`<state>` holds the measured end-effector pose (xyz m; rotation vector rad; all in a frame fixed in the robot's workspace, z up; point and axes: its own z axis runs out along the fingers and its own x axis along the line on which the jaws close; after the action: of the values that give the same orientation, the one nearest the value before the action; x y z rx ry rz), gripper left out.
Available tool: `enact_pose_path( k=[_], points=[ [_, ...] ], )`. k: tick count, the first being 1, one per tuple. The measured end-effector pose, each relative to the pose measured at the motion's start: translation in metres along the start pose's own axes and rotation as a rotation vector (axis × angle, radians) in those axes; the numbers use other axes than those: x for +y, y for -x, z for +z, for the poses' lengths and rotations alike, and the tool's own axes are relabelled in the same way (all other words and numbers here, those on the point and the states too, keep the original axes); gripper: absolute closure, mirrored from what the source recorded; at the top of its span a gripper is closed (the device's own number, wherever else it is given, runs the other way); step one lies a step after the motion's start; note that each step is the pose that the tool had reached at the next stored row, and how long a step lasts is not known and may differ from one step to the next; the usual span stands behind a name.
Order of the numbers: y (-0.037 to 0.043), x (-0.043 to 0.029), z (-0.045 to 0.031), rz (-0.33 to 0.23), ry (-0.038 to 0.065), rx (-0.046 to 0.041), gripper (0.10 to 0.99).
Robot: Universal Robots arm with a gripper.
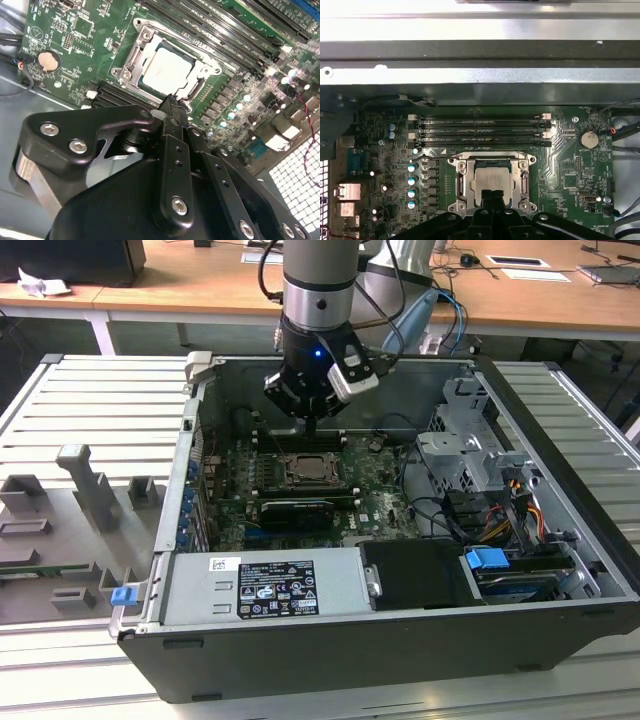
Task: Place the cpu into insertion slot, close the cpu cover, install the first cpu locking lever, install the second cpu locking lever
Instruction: 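Install the first cpu locking lever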
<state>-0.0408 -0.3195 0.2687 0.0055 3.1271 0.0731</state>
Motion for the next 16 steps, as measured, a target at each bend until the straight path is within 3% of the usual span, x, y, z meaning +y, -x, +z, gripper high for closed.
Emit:
enact_pose_path(
  k=[7,16],
  points=[
    [-0.0001,0.0,0.0,-0.073,0.001,0.0012,0.98],
    [-0.0001,0.0,0.0004,-0.283,0.004,0.0108,0.98]
  ],
)
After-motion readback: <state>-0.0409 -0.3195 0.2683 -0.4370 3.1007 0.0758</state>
